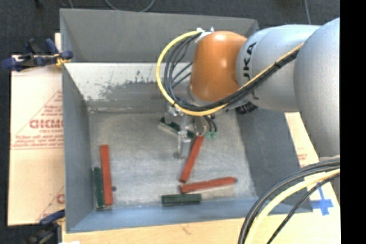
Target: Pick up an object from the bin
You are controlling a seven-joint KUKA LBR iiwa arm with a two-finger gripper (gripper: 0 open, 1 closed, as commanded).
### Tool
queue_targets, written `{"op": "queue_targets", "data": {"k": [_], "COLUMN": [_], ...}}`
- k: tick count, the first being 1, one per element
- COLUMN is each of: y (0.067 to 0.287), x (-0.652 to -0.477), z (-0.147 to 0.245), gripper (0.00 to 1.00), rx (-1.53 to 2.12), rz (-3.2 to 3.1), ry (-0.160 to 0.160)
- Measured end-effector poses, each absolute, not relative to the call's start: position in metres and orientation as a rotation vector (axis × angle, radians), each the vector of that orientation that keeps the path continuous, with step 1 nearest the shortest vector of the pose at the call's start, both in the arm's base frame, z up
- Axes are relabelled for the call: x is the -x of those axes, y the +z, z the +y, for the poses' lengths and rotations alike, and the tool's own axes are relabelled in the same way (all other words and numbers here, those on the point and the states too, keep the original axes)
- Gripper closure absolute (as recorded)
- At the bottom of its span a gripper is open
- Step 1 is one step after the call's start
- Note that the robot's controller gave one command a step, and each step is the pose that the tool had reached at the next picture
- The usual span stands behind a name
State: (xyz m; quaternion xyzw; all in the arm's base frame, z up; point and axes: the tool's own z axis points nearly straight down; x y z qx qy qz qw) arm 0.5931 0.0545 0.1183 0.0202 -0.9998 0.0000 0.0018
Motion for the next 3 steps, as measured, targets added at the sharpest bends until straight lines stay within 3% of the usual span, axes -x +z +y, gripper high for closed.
{"op": "queue_targets", "data": {"k": [1,2,3], "y": [0.072,0.073,0.237], "x": [-0.57,-0.571,-0.62], "z": [-0.008,-0.007,-0.021], "gripper": [0.0,1.0,1.0], "rx": [-0.403,-0.401,-0.48], "rz": [-3.124,-3.126,-3.119], "ry": [0.002,0.001,0.006]}}
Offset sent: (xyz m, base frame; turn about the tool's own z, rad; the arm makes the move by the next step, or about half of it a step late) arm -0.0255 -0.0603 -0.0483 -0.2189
